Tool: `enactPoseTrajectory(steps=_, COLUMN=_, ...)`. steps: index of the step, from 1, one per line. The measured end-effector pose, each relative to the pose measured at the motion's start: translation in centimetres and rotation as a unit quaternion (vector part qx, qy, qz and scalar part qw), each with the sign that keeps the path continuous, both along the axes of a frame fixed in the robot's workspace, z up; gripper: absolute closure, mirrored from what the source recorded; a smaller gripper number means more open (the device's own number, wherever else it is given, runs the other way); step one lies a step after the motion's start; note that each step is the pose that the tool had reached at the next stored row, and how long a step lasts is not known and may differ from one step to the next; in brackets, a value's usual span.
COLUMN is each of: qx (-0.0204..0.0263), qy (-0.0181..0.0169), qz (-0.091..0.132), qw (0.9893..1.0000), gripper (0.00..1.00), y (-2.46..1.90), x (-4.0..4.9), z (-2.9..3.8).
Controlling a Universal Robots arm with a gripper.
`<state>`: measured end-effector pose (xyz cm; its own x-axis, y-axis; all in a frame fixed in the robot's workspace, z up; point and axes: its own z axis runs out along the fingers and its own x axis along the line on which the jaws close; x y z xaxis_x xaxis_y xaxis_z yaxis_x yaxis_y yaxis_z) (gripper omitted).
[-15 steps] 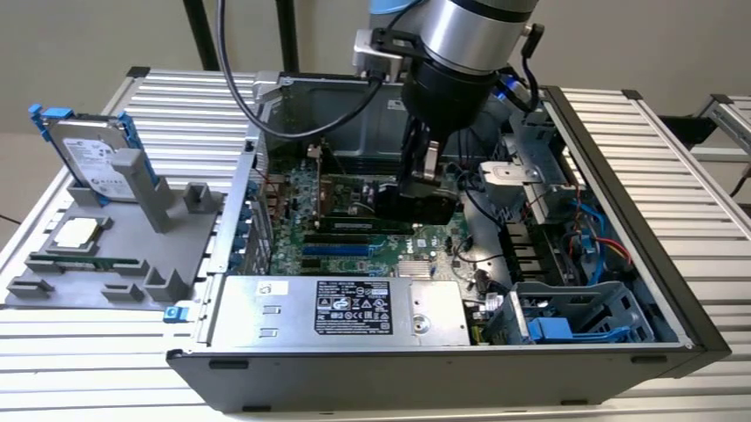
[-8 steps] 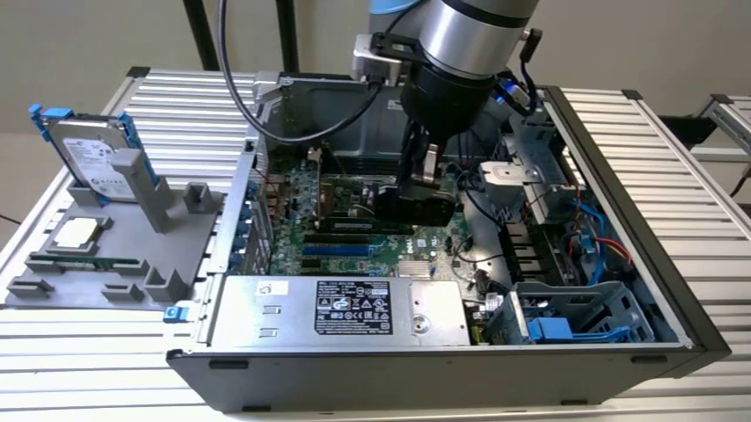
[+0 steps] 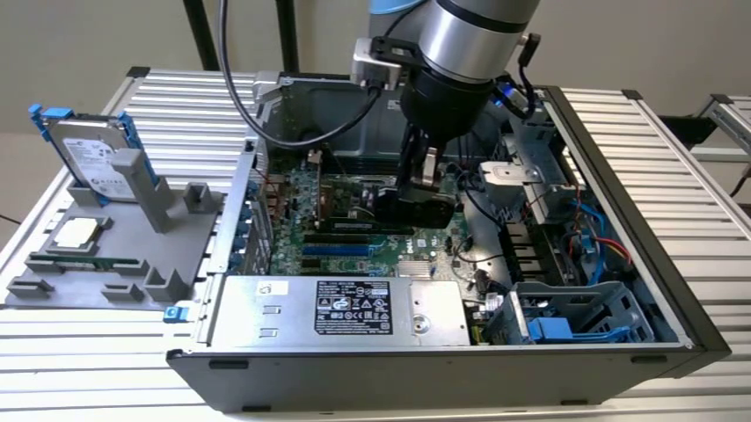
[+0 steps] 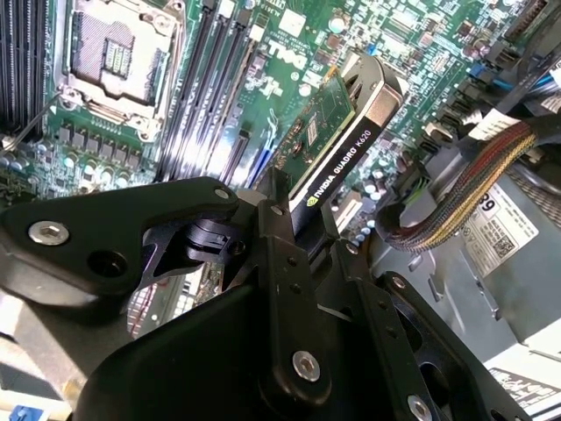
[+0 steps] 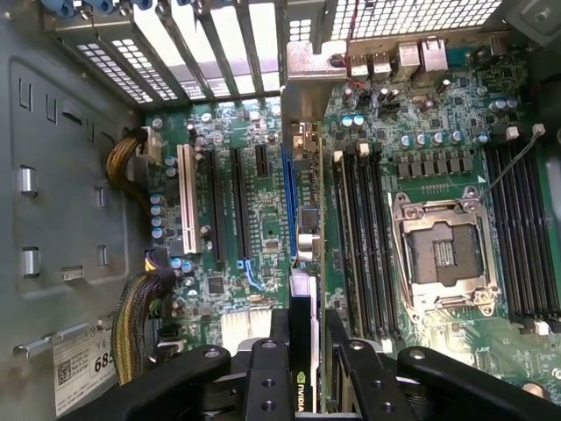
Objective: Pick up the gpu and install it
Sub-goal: 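Insert the gpu into the slot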
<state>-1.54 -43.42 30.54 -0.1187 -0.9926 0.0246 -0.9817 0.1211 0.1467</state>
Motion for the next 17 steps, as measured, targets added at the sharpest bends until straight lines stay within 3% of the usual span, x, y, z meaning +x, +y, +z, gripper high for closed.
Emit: enactPoseTrajectory(steps=17, qx=0.0, qy=0.0, qz=0.0, qw=1.0, gripper=1.0, y=0.0, x=0.0, z=-0.72)
